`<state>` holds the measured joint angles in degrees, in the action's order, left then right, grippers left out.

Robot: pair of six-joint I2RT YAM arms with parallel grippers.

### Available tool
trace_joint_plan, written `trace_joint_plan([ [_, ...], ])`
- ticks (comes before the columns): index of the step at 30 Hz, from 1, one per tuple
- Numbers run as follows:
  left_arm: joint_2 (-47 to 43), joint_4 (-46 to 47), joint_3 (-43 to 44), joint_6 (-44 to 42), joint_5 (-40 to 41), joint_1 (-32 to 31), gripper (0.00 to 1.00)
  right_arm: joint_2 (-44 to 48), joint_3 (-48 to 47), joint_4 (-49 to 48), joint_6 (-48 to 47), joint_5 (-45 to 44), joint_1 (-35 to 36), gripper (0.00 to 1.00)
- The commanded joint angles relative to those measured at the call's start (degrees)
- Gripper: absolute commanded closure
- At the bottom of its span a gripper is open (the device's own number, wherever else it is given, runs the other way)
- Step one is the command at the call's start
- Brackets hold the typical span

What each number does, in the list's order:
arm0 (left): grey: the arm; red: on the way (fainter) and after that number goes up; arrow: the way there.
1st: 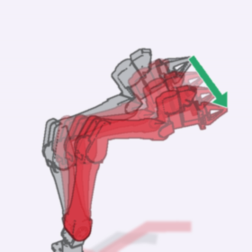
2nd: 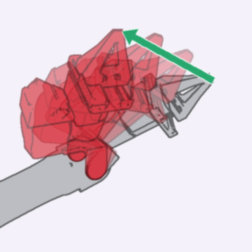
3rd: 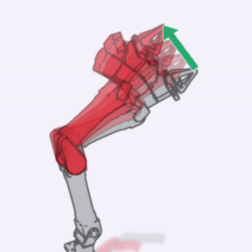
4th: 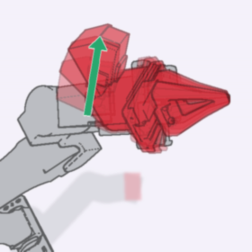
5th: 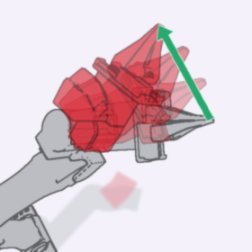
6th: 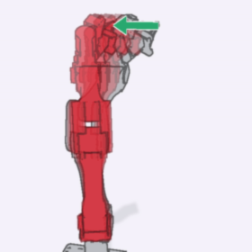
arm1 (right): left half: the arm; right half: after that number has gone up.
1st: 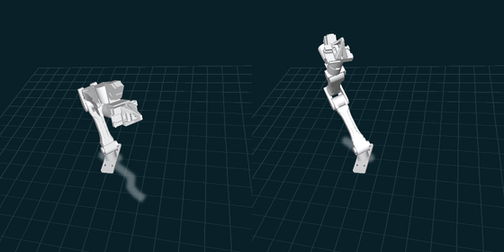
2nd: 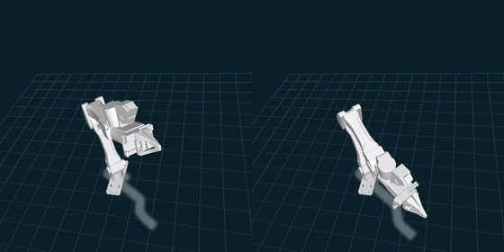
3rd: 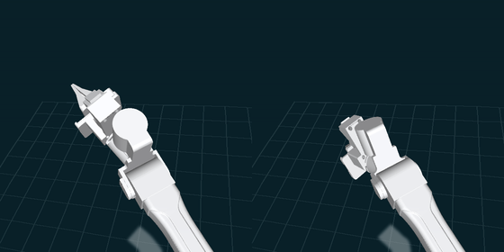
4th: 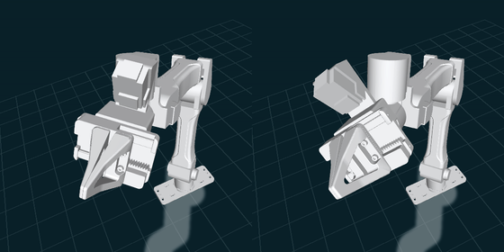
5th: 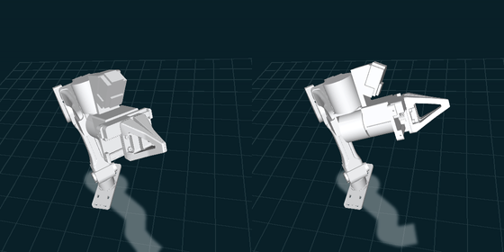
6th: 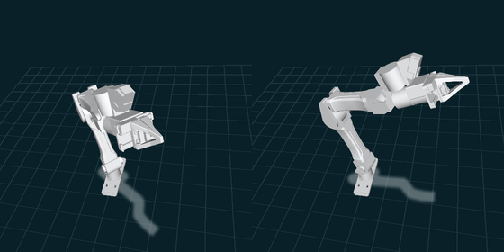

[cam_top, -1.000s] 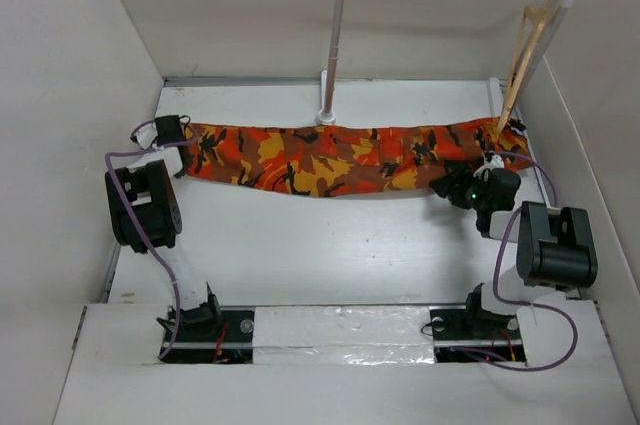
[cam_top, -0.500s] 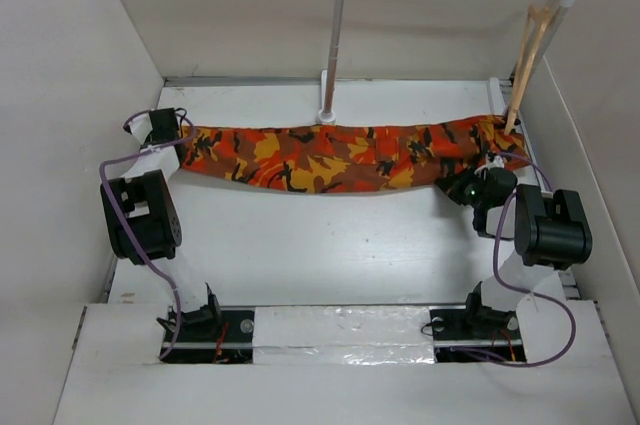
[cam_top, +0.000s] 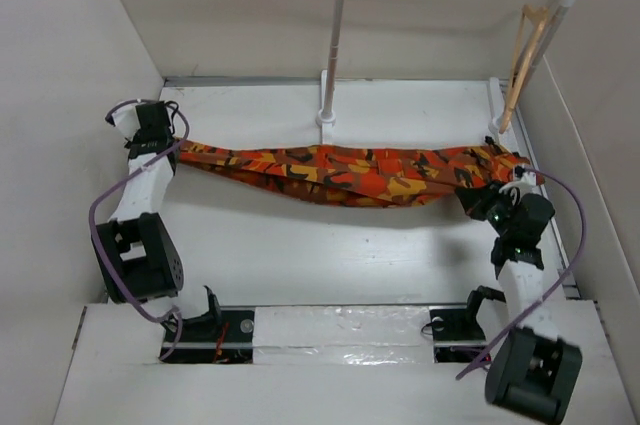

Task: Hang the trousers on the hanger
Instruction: Fold the trousers at the center of the board.

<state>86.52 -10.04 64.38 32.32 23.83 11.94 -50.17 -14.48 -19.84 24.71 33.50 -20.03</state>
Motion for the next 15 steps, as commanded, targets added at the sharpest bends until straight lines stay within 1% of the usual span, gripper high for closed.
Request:
trace_joint_plan([
  [1, -5.0, 1.7, -3.9, -1.5, 10.2, 2.4, 1.00, 11.4, -3.0, 16.7, -8.5, -3.2, -3.3, 1.00],
  [2, -5.7, 1.5, -5.0, -1.3, 11.0, 2.4, 1.00, 12.6, -4.1, 23.3, -9.8, -2.0, -3.3, 1.00],
  [3, -6.4, 1.4, -6.1, -1.3, 11.4, 2.4, 1.00, 12.5, -5.3, 25.4, -11.2, -0.9, -3.3, 1.00],
  [5, -8.6, 1.6, -9.3, -1.4, 12.8, 2.4, 1.00, 13.4, -5.5, 26.8, -13.0, 2.6, -4.5, 0.99],
  [7, -10.6, 1.7, -11.9, -1.2, 13.3, 2.4, 1.00, 14.9, -5.9, 29.6, -14.8, 3.0, -5.0, 0.91],
  [8, -10.8, 1.2, -12.4, -0.9, 13.8, 2.4, 1.00, 15.9, -6.1, 32.8, -15.8, 3.0, -5.6, 0.80],
  [9, -11.2, 0.4, -13.0, -0.4, 14.0, 2.4, 0.95, 17.7, -6.3, 34.4, -16.9, 2.7, -5.6, 0.43],
  [10, -11.7, 0.3, -13.6, -0.2, 14.1, 2.4, 0.87, 18.3, -6.3, 35.6, -18.9, 2.3, -5.6, 0.29],
  [11, -11.8, -0.1, -13.9, 0.7, 14.7, 2.4, 0.80, 18.7, -6.8, 38.3, -19.9, 1.7, -5.6, 0.21],
  [12, -11.9, -0.9, -13.7, 0.7, 14.9, 2.4, 0.73, 18.9, -7.1, 38.9, -20.9, 1.2, -5.6, 0.09],
  [13, -12.0, -1.8, -12.5, 0.5, 14.8, 2.4, 0.71, 18.7, -7.0, 38.0, -21.2, 1.2, -5.6, 0.08],
  [15, -12.1, -2.6, -11.1, 0.5, 14.9, 2.4, 0.71, 18.5, -7.3, 37.4, -21.0, 2.4, -5.6, 0.07],
])
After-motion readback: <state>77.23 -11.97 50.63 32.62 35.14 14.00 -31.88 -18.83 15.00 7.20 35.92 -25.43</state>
